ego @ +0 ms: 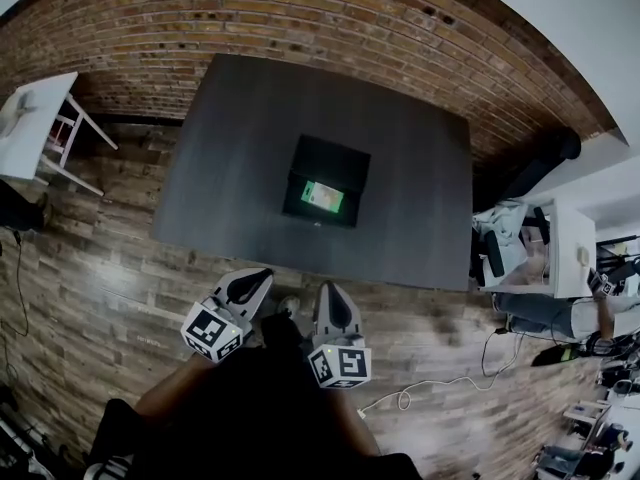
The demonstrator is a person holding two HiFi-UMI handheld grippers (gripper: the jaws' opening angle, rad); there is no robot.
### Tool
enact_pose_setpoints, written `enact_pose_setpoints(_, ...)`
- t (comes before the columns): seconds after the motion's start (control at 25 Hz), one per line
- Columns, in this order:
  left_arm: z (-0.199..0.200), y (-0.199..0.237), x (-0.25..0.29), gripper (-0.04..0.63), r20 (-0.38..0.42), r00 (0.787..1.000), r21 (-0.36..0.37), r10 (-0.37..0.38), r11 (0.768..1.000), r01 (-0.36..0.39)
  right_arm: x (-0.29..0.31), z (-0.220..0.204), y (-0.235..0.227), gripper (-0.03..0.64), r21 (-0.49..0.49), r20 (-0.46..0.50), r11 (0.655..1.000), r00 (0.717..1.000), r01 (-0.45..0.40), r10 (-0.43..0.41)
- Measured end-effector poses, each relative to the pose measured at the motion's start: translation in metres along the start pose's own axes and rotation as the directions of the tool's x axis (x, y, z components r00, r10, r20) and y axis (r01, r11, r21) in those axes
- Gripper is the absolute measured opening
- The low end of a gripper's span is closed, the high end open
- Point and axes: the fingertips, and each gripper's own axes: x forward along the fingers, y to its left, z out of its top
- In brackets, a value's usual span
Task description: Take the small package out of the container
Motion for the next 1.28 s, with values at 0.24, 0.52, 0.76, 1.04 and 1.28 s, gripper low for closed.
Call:
enact_pose_setpoints(0.24,-0.003,0.002,0.041,0.037,-0.028,0.997,0.009,0.067,0.998,-0.067,0.015,0.009,-0.041,0.024,0.0,-0.02,0.999,0.999,-0.036,0.036)
enact_pose_setpoints(0.52,-0.015,0.007,0.068,0.037,-0.088,0.99,-0.01,0.11,0.994,-0.112,0.028,0.011,-0.066,0.025,-0.004,-0.036,0.999,0.998,-0.051,0.051)
enact_pose_setpoints(0.76,-0.013,0.022,0.085,0.037,-0.094,0.988,-0.026,0.121,0.992,-0.124,0.046,0.012,-0.073,0.023,-0.013,-0.054,0.998,0.997,-0.053,0.052)
enact_pose_setpoints(1.04,-0.008,0.054,0.112,0.037,-0.1,0.99,-0.033,0.102,0.994,-0.105,0.081,0.02,-0.078,0.023,-0.037,-0.063,0.999,0.998,-0.032,0.03)
enact_pose_setpoints(1.28,-0.005,0.096,0.139,0.037,-0.157,0.983,-0.013,0.093,0.995,-0.096,0.126,0.03,-0.078,0.023,-0.054,-0.071,0.999,0.997,-0.002,-0.002)
